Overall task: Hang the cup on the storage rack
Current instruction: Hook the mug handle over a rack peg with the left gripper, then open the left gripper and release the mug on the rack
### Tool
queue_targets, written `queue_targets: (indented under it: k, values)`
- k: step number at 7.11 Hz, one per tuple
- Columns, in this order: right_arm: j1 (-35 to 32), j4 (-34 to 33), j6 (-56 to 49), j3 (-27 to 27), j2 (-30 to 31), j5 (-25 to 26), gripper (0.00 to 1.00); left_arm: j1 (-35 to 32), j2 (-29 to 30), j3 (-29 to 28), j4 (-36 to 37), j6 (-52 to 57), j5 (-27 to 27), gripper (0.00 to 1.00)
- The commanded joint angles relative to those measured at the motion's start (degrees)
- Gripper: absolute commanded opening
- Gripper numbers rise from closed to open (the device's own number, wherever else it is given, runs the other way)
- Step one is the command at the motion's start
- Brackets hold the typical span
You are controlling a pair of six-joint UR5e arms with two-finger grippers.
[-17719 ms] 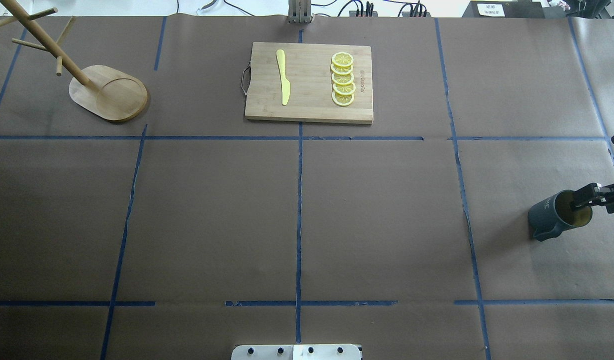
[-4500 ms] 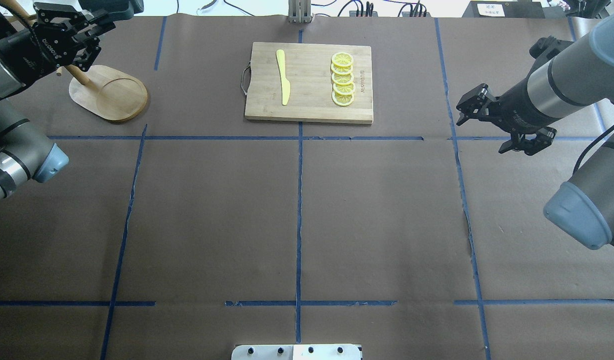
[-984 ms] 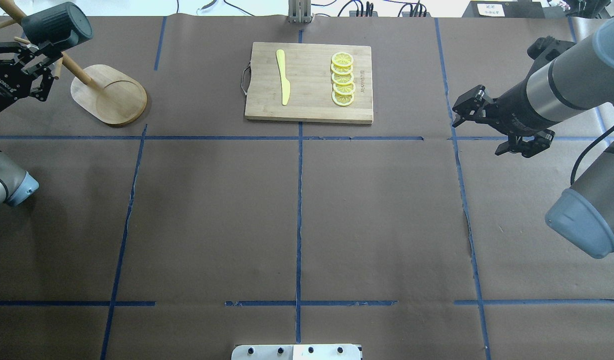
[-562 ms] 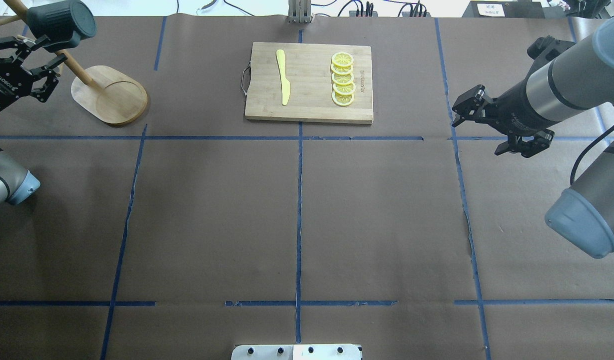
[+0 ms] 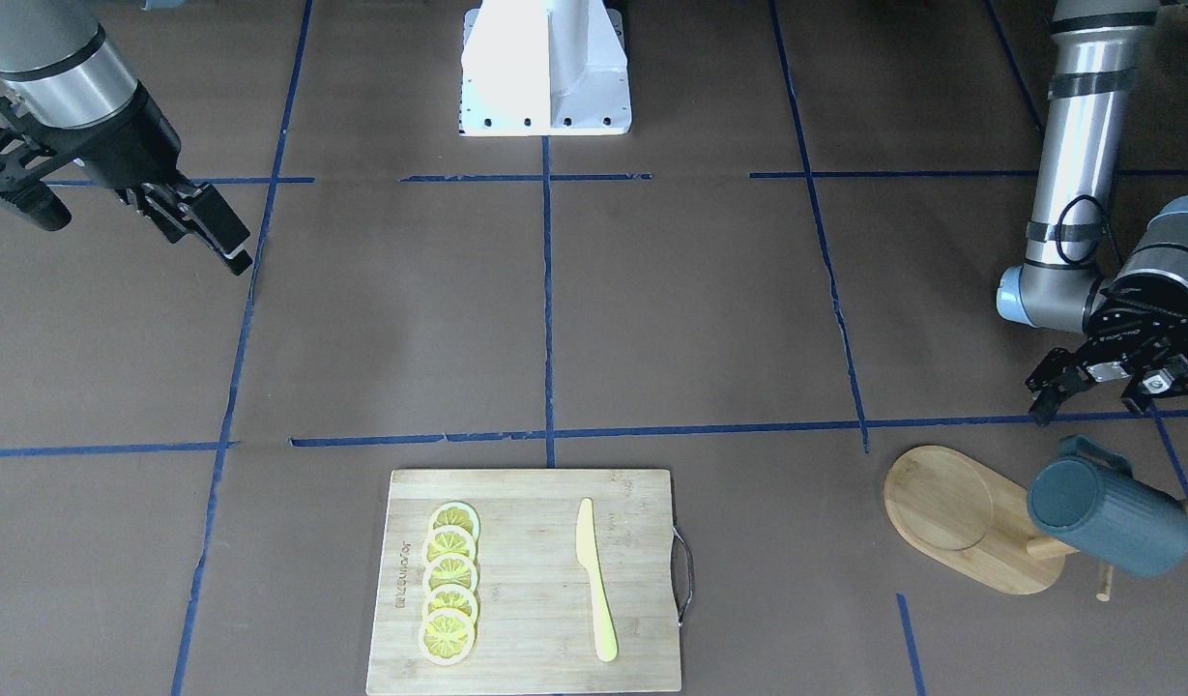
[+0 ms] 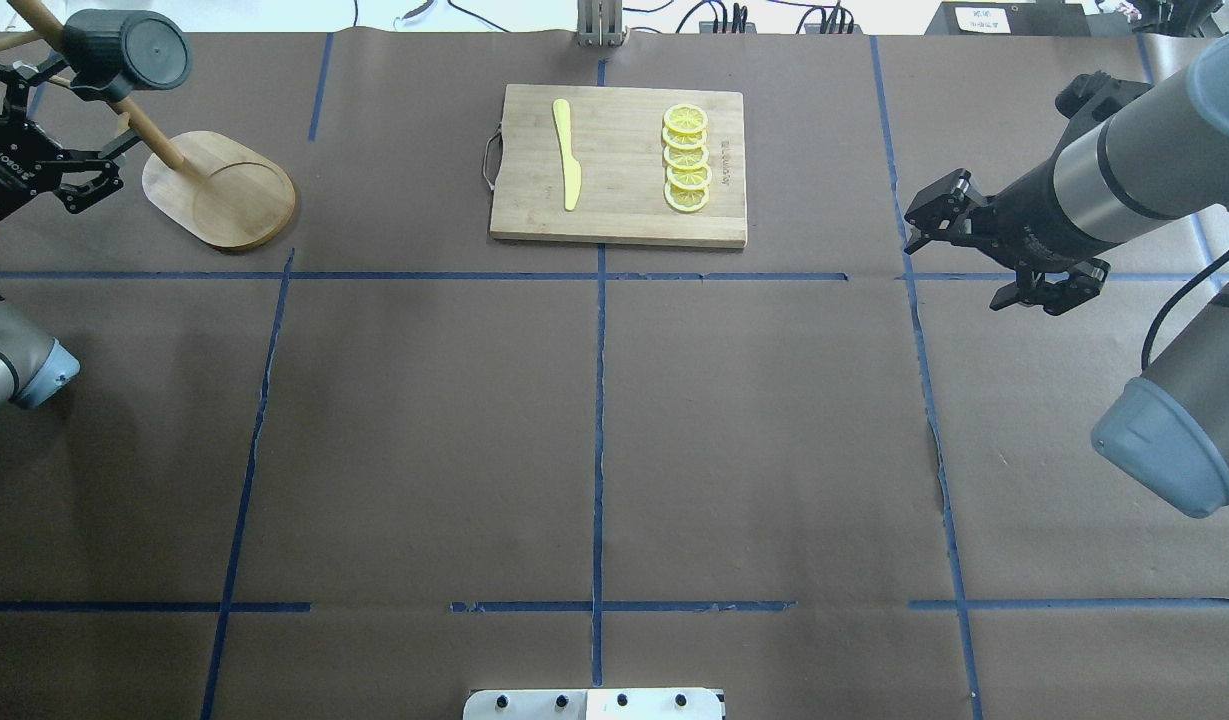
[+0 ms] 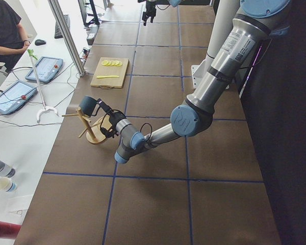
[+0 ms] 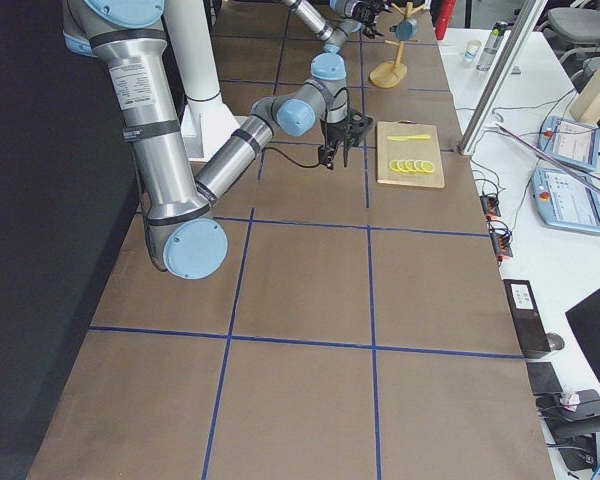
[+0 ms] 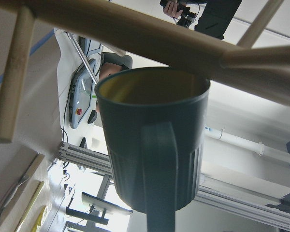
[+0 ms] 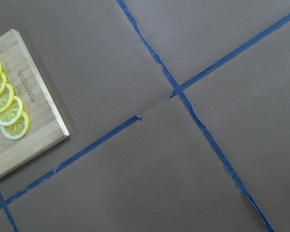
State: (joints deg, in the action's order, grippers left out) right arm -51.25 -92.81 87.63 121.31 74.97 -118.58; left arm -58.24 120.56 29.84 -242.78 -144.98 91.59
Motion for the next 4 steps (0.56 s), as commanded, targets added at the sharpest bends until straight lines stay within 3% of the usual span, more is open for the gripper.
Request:
queue_targets:
  k: [1,3,4]
  values:
    - [-0.07,0.0,0.0,0.15,0.0,-0.07,0.99,-1.08,-0.77,1.18,0.2,0.04,0.26,1.0]
    - [0.01,-0.09,0.0,0.07,0.09,-0.16,0.99,-5.11,-1.38,2.84,1.77,0.31,5.16,1.0]
    - [0.1,-0.09,0.0,0.07,0.09,-0.16,0.99,-7.13,-1.47,6.69,5.88,0.31,8.92,1.0]
